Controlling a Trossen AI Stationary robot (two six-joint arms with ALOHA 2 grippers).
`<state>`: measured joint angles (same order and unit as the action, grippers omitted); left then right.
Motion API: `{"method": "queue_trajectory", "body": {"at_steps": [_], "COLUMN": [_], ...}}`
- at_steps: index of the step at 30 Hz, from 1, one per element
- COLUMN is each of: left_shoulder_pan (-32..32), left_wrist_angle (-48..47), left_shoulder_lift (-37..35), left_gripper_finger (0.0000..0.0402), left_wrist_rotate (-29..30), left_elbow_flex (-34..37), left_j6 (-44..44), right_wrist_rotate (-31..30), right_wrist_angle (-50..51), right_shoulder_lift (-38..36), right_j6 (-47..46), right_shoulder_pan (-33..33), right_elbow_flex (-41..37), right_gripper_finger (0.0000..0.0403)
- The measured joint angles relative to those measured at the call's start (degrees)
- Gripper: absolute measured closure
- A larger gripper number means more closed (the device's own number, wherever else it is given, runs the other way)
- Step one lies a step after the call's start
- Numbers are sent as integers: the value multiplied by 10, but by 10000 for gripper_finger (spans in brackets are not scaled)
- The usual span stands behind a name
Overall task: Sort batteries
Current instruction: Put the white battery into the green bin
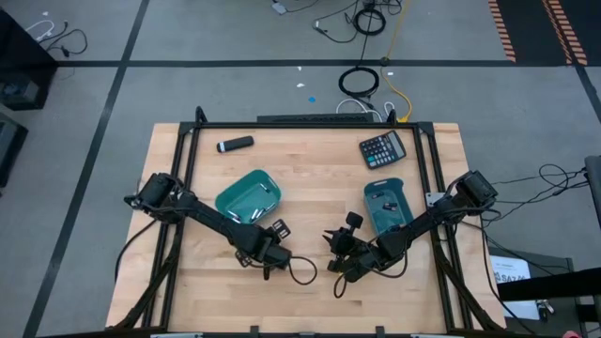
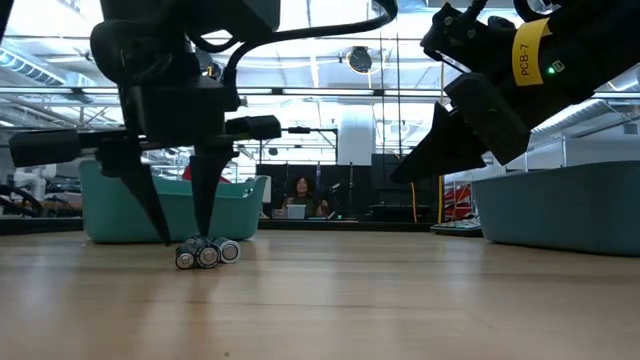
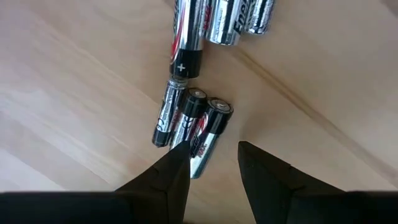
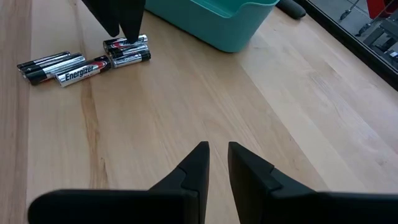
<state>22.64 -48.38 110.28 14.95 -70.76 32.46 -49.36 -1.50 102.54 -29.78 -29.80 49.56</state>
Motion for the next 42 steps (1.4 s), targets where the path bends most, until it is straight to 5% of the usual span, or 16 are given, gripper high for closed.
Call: {"method": "queue_trajectory", "body": {"at_steps": [17,25,35,42], "left_shoulder_pan": [-6,-5,4,-1], "left_wrist_angle": [-1,-9,-80,-190], "left_shoulder_lift": [2,36,36,-41], "left_gripper_finger": [259,355,355,355], "left_wrist_rotate": [-72,-76,-41,58], "left_elbow_flex": [0,-4,-43,-70], "left_j6": [-2,-6,-102,-182], "right_wrist_rotate": [0,2,2,2], "right_wrist_angle": [0,0,1,0], "right_shoulder_lift": [0,0,0,0], "right_j6": [2,2,4,3], "right_shoulder_pan": [0,0,0,0], "right_elbow_flex": [0,0,0,0], "right_gripper_finger": [353,353,353,353]}}
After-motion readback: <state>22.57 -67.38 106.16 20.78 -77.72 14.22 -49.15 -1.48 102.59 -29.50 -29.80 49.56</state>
